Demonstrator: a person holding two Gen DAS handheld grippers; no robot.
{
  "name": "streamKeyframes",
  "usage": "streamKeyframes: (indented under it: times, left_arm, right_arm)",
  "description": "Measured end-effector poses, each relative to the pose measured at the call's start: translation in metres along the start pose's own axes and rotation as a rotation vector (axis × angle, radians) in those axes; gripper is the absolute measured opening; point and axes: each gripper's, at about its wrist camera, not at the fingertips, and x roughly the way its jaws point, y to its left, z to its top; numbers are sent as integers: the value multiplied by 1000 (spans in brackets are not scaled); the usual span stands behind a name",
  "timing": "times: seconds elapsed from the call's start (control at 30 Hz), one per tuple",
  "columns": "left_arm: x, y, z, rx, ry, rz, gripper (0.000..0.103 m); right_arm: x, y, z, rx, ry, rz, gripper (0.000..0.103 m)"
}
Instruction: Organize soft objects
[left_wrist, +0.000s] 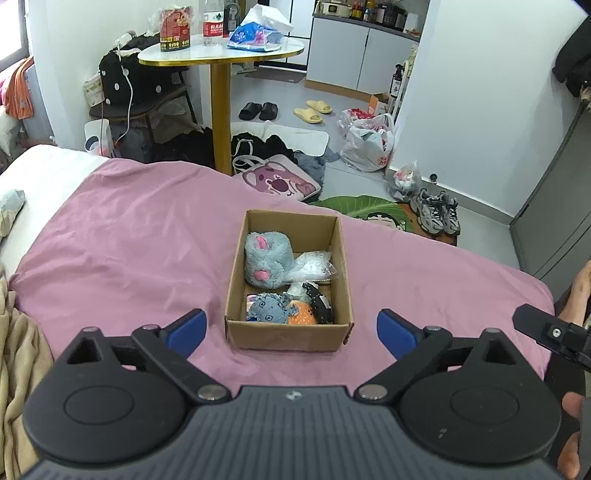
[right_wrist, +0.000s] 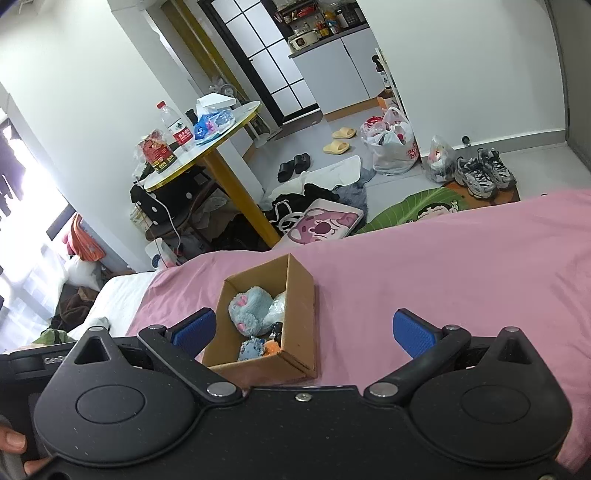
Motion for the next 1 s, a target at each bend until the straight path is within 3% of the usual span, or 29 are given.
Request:
streamKeyframes:
  times: [0.47, 1.0]
  left_arm:
    - [-44, 7, -19, 24, -50, 13, 102]
    - [-65, 3, -37, 78, -66, 40, 102]
  right_arm:
    - [-38, 23, -8, -80, -33, -80, 103]
    - [-67, 26, -21, -118, -38, -103, 103]
